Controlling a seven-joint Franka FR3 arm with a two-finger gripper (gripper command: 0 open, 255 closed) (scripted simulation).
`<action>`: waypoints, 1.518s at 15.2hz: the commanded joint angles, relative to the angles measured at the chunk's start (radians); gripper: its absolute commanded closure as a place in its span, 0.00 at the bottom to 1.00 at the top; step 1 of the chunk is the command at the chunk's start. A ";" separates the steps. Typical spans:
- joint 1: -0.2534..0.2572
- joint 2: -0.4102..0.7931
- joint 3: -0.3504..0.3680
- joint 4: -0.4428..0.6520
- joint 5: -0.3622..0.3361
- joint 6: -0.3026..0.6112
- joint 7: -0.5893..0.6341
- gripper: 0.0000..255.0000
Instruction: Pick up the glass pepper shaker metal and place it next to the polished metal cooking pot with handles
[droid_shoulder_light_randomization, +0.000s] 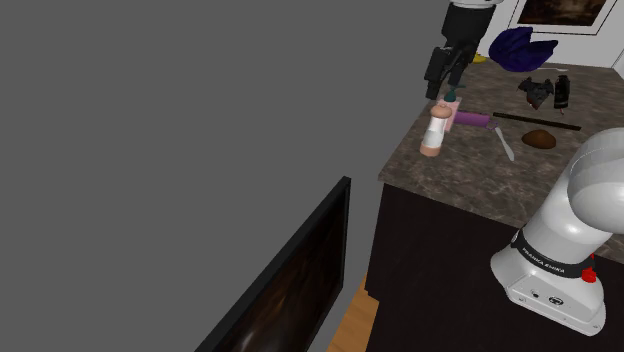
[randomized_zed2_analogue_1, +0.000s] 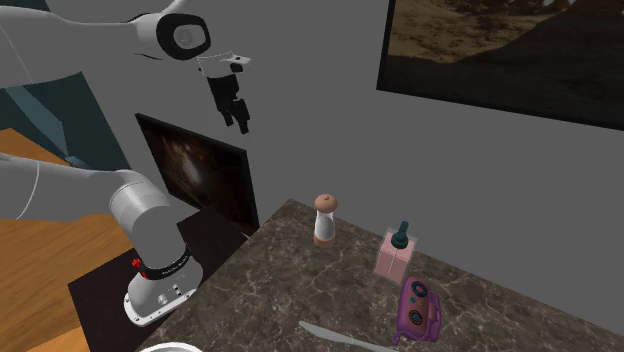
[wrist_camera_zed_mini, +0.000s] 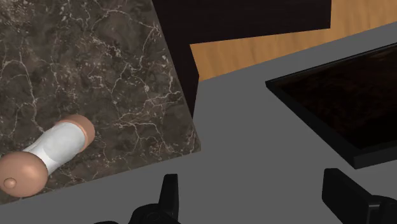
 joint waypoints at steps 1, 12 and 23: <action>0.000 0.000 0.000 0.000 0.000 0.000 0.000 0.00; -0.078 0.132 -0.247 -0.066 -0.133 0.223 -0.273 0.00; -0.098 0.437 -0.496 0.039 -0.148 0.449 -0.562 0.00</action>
